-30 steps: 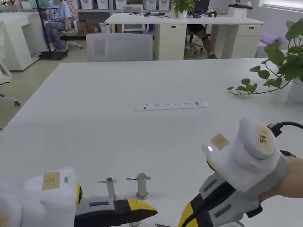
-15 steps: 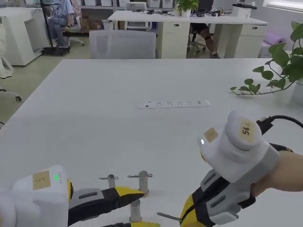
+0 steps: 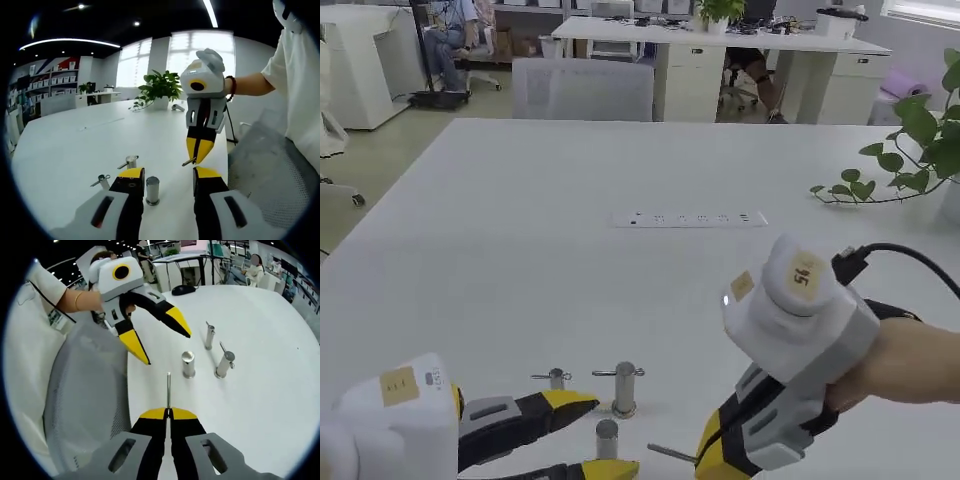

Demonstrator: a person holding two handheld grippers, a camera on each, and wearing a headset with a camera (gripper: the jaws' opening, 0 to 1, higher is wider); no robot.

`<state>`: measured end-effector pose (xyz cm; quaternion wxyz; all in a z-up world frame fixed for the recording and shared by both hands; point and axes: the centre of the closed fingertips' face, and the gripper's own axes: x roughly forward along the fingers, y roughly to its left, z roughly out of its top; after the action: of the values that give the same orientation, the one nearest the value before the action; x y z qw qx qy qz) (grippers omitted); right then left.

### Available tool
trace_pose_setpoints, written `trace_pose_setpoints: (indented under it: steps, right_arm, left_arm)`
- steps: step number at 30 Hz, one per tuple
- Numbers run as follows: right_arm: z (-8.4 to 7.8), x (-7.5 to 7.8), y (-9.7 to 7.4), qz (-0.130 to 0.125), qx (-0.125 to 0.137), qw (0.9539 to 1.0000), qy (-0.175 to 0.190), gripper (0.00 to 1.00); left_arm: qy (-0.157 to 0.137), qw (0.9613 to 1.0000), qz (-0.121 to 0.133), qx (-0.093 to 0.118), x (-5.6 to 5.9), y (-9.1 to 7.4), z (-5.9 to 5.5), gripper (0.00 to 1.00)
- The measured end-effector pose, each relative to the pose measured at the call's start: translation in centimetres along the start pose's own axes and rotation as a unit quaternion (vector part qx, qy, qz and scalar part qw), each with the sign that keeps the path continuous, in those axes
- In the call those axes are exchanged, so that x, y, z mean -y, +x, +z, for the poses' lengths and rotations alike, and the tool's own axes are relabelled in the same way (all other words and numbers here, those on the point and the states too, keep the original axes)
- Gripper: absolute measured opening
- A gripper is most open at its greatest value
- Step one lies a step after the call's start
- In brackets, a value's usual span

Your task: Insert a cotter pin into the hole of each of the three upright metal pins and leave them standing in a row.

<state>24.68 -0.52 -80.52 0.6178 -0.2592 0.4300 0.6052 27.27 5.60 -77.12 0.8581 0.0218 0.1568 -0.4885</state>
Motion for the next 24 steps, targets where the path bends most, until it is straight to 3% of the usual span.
trace_pose_setpoints:
  steps: [13,24]
  right_arm:
    - [0.0,1.3,1.0,-0.013,-0.013,0.9993,0.033,0.03]
    - [0.1,1.8,1.8,-0.014,-0.023,0.9984,0.05,0.03]
  left_arm:
    - [-0.016,0.9993,0.019,-0.027,-1.9,1.1,-2.9,0.32]
    - [-0.016,0.999,0.019,-0.038,-2.4,1.7,-3.9,0.28]
